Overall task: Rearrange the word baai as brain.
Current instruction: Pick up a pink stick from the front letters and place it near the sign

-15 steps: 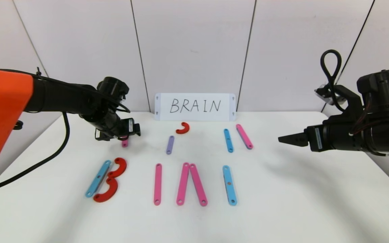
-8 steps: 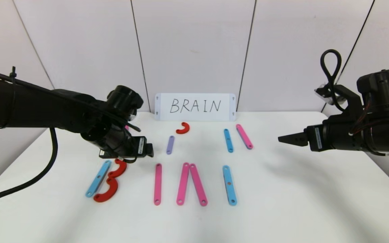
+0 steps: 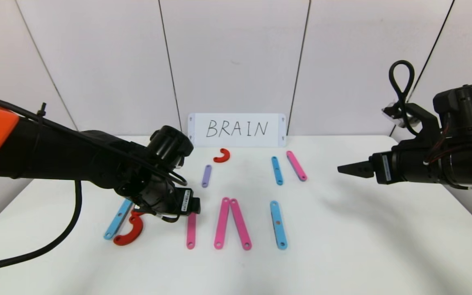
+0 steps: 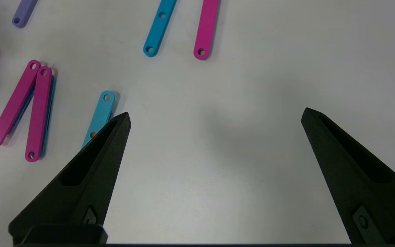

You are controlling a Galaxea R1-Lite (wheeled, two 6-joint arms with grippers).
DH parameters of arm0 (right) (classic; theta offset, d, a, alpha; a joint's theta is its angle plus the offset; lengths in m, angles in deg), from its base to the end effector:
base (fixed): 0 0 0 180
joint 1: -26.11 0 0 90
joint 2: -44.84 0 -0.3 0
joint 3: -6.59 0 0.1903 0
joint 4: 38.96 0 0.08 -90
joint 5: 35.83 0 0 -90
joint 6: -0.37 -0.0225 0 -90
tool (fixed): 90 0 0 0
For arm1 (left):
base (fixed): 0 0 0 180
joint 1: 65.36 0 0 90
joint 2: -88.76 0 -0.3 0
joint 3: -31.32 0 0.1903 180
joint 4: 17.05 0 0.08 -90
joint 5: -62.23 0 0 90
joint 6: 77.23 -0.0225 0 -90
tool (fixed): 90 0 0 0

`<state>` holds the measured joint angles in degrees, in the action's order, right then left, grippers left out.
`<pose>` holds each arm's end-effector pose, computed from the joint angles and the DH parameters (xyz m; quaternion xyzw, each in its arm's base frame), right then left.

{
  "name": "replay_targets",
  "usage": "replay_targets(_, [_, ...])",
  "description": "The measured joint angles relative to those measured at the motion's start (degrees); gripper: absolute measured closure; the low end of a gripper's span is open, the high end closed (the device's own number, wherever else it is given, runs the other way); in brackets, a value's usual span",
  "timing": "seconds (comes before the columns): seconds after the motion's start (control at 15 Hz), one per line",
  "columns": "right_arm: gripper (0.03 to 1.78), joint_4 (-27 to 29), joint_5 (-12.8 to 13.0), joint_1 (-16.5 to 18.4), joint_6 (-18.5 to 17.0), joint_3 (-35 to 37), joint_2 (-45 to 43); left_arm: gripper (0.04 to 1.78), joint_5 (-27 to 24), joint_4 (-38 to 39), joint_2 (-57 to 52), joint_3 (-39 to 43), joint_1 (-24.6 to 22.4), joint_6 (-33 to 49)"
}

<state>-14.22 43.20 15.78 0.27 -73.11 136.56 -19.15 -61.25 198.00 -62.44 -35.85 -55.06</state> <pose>0.2717 0.0539 0.1991 0.0026 0.3155 0.1751 0.9326 0.2922 -0.1615 0.1442 -0.0045 0.4917 -0.0639 0.8684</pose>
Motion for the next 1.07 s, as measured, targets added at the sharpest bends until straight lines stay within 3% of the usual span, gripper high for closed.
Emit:
replay_targets(0.8, [0.07,-0.1,0.0,0.1,0.0,0.3,-0.3,0.1,0.0,1.7,4.2,0.3,1.6,2.1])
replay_targets(1.07, [0.07,-0.1,0.0,0.2,0.0,0.4,-0.4,0.44,-0.1,1.7,5.0,0.3,1.7,2.1])
